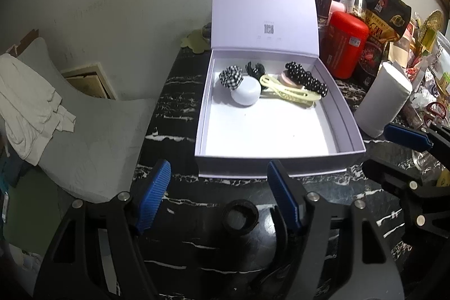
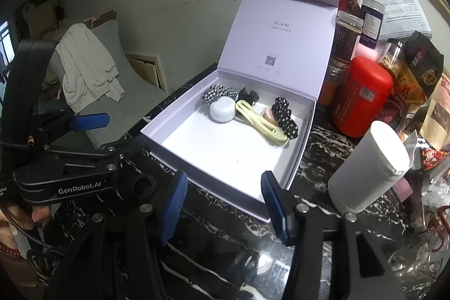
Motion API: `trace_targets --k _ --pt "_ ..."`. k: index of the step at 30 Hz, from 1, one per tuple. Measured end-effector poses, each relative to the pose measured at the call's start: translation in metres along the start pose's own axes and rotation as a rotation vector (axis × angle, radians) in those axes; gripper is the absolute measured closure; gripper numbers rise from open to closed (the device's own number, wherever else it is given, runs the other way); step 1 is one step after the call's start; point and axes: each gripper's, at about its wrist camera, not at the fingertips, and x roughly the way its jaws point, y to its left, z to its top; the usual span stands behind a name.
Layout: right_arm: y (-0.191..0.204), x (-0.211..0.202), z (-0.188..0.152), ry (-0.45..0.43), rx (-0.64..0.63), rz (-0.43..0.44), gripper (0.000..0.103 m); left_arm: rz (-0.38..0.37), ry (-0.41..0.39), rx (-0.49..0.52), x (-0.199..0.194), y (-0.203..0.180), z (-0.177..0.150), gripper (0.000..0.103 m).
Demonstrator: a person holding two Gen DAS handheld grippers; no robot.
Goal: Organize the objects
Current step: 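Withdraw both grippers from the box back over the table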
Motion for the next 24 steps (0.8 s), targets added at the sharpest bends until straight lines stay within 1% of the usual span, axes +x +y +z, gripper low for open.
trace_targets --k 10,24 --pt "0.013 0.010 -0.022 0.047 0.002 0.001 0.048 -0.014 0.039 0.015 0.014 0.005 -0.022 0.033" --pt "0.030 0.034 -0.056 0.145 0.029 0.064 0.047 -0.017 0.107 0.010 0.042 0.011 -0.052 0.033"
